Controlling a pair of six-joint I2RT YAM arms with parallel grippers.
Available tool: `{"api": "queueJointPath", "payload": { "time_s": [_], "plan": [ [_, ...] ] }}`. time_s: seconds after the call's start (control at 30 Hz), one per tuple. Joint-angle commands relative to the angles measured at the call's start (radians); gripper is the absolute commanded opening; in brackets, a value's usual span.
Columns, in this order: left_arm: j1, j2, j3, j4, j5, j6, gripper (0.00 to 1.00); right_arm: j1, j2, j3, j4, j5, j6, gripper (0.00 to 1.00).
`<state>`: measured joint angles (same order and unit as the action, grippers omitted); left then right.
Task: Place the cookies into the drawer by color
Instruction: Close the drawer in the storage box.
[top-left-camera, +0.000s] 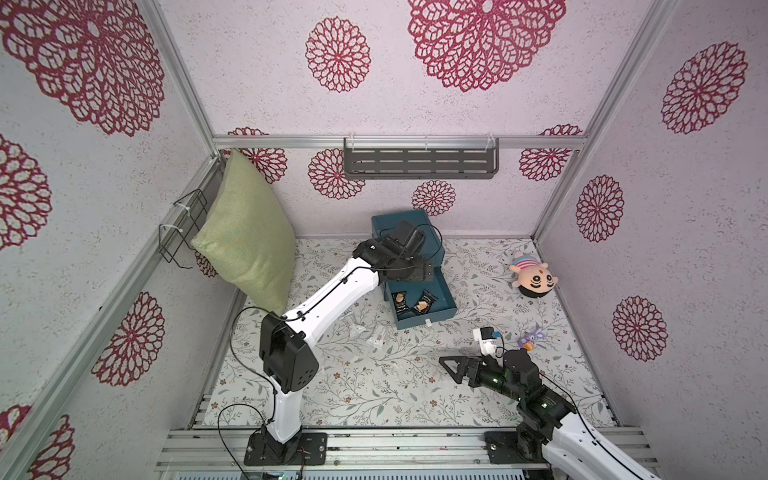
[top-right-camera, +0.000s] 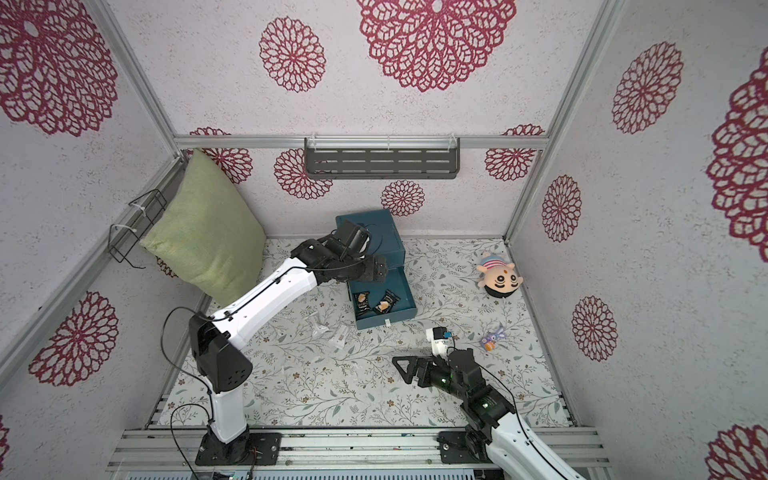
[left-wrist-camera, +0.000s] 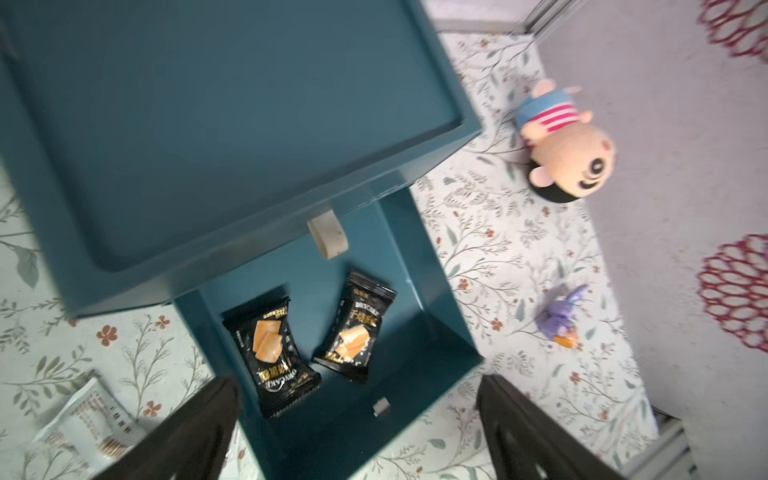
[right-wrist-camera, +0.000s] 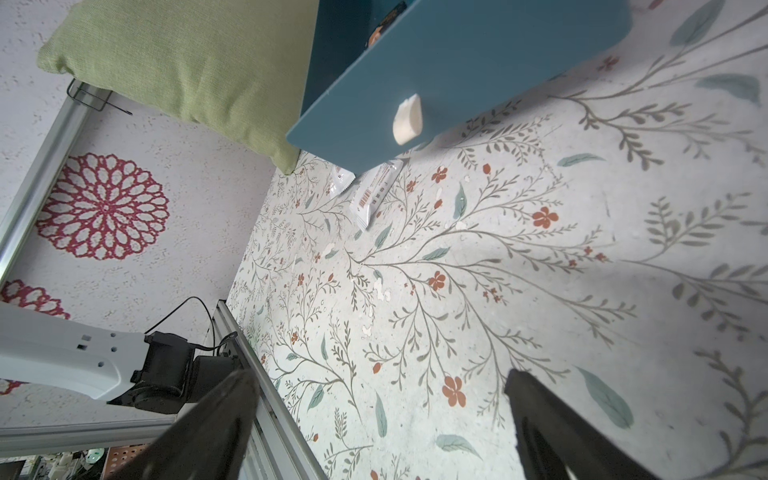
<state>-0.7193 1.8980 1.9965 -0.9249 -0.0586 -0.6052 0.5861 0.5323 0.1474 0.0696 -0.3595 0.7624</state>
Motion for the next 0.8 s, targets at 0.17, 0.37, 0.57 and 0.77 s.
{"api": "queueJointPath", "payload": {
  "time_s": [0.17,0.37,0.57,0.77],
  "plan": [
    [0.087,-0.118,0.068,-0.166,0.023,0.060,0.97,-0.002,-0.084,0.018,-0.063,0.121,0.087,0.99],
    [0.246,-0.118,0.106,-0.219,0.146,0.080,0.97,-0.019,-0.095,-0.004,0.023,0.087,0.126,0.99],
    [0.398,-0.021,0.179,-0.206,0.337,0.049,0.98,-0.026,0.100,0.012,0.239,-0.032,0.107,0.83],
    [0.438,0.157,0.316,-0.212,0.407,0.046,0.91,-0.016,0.313,0.074,0.359,-0.066,0.062,0.62]
  ]
}}
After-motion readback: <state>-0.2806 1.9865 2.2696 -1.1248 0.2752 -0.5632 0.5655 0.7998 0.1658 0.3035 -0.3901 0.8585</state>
